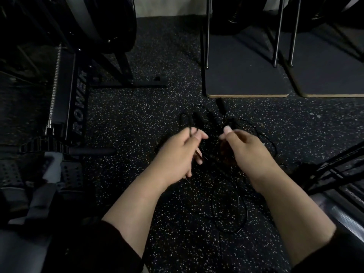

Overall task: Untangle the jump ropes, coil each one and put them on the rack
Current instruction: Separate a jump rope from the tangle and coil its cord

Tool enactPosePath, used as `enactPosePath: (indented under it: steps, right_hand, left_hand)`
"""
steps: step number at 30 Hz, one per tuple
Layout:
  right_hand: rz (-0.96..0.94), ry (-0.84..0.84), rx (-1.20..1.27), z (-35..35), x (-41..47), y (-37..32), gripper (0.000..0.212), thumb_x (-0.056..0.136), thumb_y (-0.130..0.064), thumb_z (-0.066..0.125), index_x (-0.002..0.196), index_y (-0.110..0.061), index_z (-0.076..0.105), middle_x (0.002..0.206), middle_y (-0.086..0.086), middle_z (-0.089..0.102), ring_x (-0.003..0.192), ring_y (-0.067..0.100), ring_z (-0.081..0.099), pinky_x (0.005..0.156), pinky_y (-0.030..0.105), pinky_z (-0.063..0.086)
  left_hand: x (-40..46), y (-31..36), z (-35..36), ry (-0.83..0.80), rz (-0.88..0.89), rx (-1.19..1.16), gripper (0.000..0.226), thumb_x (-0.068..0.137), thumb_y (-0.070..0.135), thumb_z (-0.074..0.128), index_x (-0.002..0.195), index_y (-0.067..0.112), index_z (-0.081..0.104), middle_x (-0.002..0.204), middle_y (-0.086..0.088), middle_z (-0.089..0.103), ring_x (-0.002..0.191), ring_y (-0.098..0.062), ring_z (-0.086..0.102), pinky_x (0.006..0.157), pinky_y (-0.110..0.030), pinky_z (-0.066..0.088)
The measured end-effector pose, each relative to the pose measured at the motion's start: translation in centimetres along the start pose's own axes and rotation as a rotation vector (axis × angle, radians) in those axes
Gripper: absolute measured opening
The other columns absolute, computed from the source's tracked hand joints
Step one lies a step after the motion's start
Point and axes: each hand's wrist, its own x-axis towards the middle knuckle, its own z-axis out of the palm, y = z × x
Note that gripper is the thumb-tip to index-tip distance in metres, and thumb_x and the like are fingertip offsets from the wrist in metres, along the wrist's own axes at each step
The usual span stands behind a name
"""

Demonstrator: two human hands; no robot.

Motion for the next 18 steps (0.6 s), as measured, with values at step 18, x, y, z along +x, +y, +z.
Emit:
enactPosePath:
  steps: [18]
  right_hand:
    - [0.107,-0.172,0.623,-0.2,0.1,-1.3,0.027,0.110,-0.027,0.045,0.106,-0.008,0.064,0.060,-0.001,0.038,0.048,0.012,0.034,0.049,0.029,0.040]
  left_hand:
    - [-0.7,-0.2,-0.8,-0.210,-0.173,0.410,0.053,0.098,0.071,0.036,0.117,0.036,0.071,0.087,0.018,0.072,0.050,-0.002,0.054,0.055,-0.026,0.042]
